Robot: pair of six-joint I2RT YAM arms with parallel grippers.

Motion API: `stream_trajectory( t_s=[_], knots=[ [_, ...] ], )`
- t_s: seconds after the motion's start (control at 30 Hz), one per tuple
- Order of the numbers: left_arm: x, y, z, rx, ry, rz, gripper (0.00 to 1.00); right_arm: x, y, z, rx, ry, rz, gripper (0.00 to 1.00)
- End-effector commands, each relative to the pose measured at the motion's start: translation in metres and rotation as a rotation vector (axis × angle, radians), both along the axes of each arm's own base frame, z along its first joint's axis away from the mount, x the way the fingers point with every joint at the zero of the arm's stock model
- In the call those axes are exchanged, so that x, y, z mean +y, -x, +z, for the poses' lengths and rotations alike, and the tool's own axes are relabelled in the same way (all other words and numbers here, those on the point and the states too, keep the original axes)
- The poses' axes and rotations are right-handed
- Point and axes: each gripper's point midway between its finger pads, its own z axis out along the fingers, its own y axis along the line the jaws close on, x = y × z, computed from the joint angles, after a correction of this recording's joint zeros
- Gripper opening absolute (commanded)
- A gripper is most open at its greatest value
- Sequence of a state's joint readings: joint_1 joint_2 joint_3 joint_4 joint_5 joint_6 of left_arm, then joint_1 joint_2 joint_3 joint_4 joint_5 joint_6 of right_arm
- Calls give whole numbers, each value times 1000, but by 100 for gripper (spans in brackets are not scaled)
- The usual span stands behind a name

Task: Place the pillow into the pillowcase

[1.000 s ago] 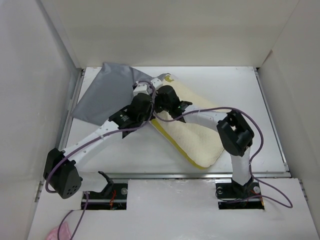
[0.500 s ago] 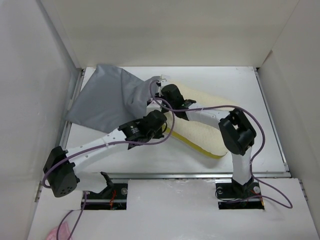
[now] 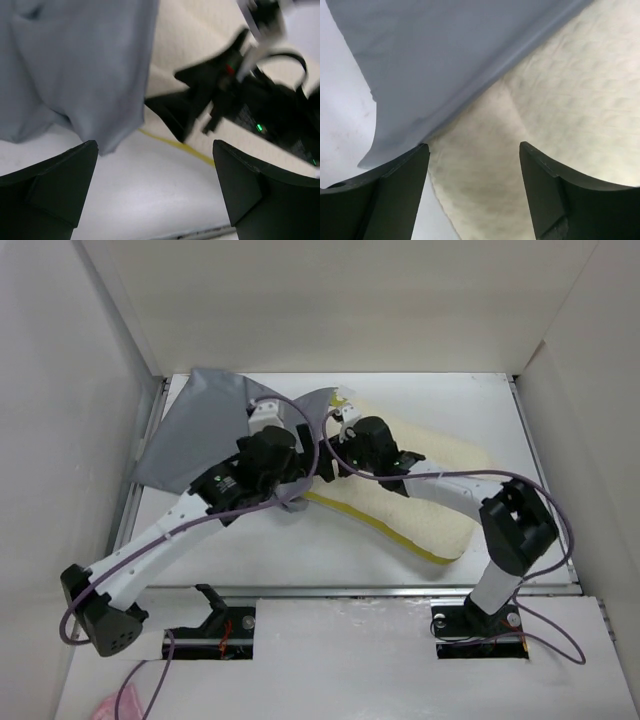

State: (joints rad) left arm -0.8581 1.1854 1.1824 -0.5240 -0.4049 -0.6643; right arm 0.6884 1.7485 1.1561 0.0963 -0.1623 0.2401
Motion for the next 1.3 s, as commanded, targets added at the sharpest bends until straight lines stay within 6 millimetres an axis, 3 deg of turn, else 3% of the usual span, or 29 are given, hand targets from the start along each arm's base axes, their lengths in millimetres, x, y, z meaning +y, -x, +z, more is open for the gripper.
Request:
stream_trajectory(
  t_s=[0.0, 0.03, 0.1, 0.13, 0.17, 0.2, 0.23, 0.27, 0.3, 0.33, 0.37, 0.4, 0.43, 0.57, 0.6, 0.63, 0.67, 0.73, 0.83, 0.9, 0.97, 1.0, 1.07, 1.1, 1.13, 1.17, 1.2, 1.23, 1.27],
  knots=[
    [34, -27, 39, -122, -3, 93, 99, -13, 1, 55, -163, 9, 23, 79],
    [45, -44, 41, -137, 1, 127, 99, -21, -4, 63, -183, 22, -26, 82],
    [41, -61, 37, -130, -27, 49, 99, -34, -3, 74, -214, 41, -70, 88],
    [44, -79, 22, -101, -61, 50, 99, -44, -13, 78, -220, 54, -115, 90],
    [40, -91, 31, -121, -59, 38, 99, -58, -27, 95, -243, 48, -169, 90],
    [31, -100, 31, -117, -60, 1, 99, -69, -33, 87, -193, 69, -211, 90],
    [22, -115, 11, -82, -124, -42, 99, -80, -43, 87, -178, 83, -241, 90],
    [20, -124, 8, -70, -143, -52, 99, -99, -57, 86, -157, 83, -268, 90],
    [10, -137, 23, -101, -137, -72, 99, -107, -68, 92, -153, 68, -291, 90],
    [1, -142, 16, -80, -144, -119, 99, -114, -77, 81, -130, 86, -295, 90],
    [-9, -154, -7, -44, -188, -164, 99, -118, -84, 80, -133, 89, -278, 90],
    [-16, -160, -1, -45, -192, -184, 99, -127, -94, 84, -140, 76, -269, 91],
    [-23, -169, -26, 7, -221, -207, 99, -132, -103, 72, -144, 115, -242, 91],
    [-27, -188, -42, 46, -299, -189, 99, -134, -129, 48, -169, 167, -132, 94],
    [-28, -194, -61, 81, -326, -183, 99, -130, -133, 43, -177, 169, -106, 94],
    [-28, -198, -59, 82, -334, -175, 96, -121, -135, 44, -187, 151, -51, 94],
    [-27, -202, -64, 90, -353, -162, 92, -120, -139, 26, -162, 158, -22, 94],
    [-27, -205, -86, 140, -385, -162, 81, -110, -146, 21, -177, 142, 32, 94],
    [-28, -217, -94, 150, -405, -135, 41, -101, -155, -5, -151, 140, 67, 94],
    [-20, -227, -87, 133, -430, -88, 15, -95, -157, -15, -143, 131, 101, 85],
    [-17, -231, -92, 135, -451, -69, 0, -91, -154, -13, -146, 116, 134, 57],
    [-18, -236, -82, 110, -444, -57, 0, -90, -156, -12, -167, 111, 133, 4],
    [-22, -239, -75, 91, -415, -51, 0, -86, -150, -1, -188, 62, 138, 0],
    [-25, -241, -68, 74, -396, -57, 0, -86, -133, -11, -169, 39, 163, 0],
    [-33, -240, -60, 58, -356, -87, 0, -83, -133, 36, -307, -19, 157, 0],
    [-35, -240, -52, 36, -337, -90, 0, -83, -123, 50, -328, -68, 146, 0],
    [-42, -238, -27, -24, -305, -93, 0, -88, -106, 76, -417, -113, 135, 0],
    [-45, -237, -14, -51, -280, -101, 0, -85, -100, 65, -398, -128, 127, 0],
    [-55, -230, -4, -71, -257, -131, 0, -87, -87, 94, -439, -172, 116, 0]
  ],
)
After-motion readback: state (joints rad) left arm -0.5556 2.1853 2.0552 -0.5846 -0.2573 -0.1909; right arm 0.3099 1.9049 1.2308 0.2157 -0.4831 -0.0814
